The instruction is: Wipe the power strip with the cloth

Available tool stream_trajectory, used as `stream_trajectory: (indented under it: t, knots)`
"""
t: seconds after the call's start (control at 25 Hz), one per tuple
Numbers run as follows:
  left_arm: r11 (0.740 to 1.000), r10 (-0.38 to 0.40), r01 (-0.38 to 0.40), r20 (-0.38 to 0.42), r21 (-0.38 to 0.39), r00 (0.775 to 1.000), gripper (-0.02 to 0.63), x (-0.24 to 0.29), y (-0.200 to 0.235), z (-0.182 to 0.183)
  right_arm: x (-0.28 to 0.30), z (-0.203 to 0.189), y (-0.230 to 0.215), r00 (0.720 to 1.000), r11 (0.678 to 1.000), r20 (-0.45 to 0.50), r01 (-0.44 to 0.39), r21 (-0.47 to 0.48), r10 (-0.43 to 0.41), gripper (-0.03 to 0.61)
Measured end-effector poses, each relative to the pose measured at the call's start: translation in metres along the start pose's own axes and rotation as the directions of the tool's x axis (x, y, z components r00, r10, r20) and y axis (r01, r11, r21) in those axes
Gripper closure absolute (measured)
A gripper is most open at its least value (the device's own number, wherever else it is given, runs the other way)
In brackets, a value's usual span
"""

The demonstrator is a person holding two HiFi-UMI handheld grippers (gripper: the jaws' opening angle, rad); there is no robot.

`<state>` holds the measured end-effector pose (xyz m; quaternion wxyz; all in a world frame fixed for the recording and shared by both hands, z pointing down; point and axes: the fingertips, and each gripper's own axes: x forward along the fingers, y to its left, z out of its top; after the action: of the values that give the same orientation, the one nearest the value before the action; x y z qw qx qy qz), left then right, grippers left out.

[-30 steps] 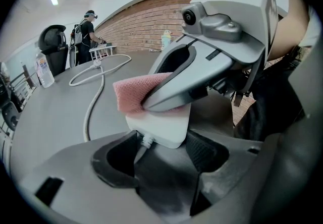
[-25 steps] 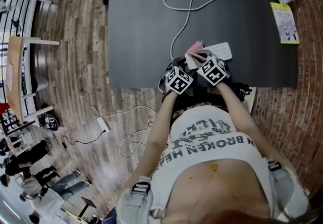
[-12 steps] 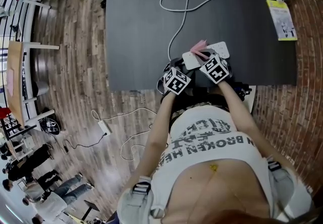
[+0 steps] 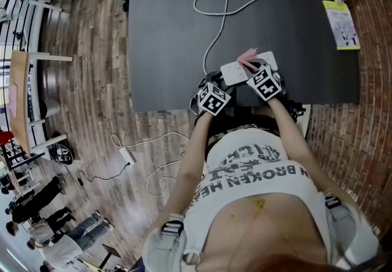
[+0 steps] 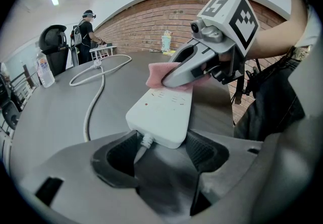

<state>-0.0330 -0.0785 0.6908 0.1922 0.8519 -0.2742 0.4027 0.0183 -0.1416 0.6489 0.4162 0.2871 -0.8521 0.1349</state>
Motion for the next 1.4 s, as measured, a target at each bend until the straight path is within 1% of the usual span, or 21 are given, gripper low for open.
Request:
stream_trajectory:
  t: [0.36,0.84,1.16,1.4]
  knots:
    - [1.0,-0.001,0.001,0.003,-0.002,1.0,0.331,0.0,0.0,0.001,-0.006,-0.007,-0.013,1.0,1.0,-0.013,0.017,0.014,-0.017,0.561]
    - [1.0,0.001,-0.001,0.004,-0.002,1.0,0.331,0.001,0.0,0.0,-0.017,-0.022,-0.036,0.997,0.996,-0.016,0.07,0.052,-0.07,0.561]
    - [1.0,0.003,-0.003,-0.001,-0.003,1.0,0.331,0.0,0.001,0.0,-0.023,-0.03,-0.049,0.995,0.994,-0.027,0.098,0.053,-0.096,0.561]
    - [1.0,0.001,-0.001,-0.003,-0.004,1.0,0.331,0.001,-0.001,0.0,-0.031,-0.042,-0.067,0.991,0.987,-0.037,0.131,0.093,-0.128,0.561]
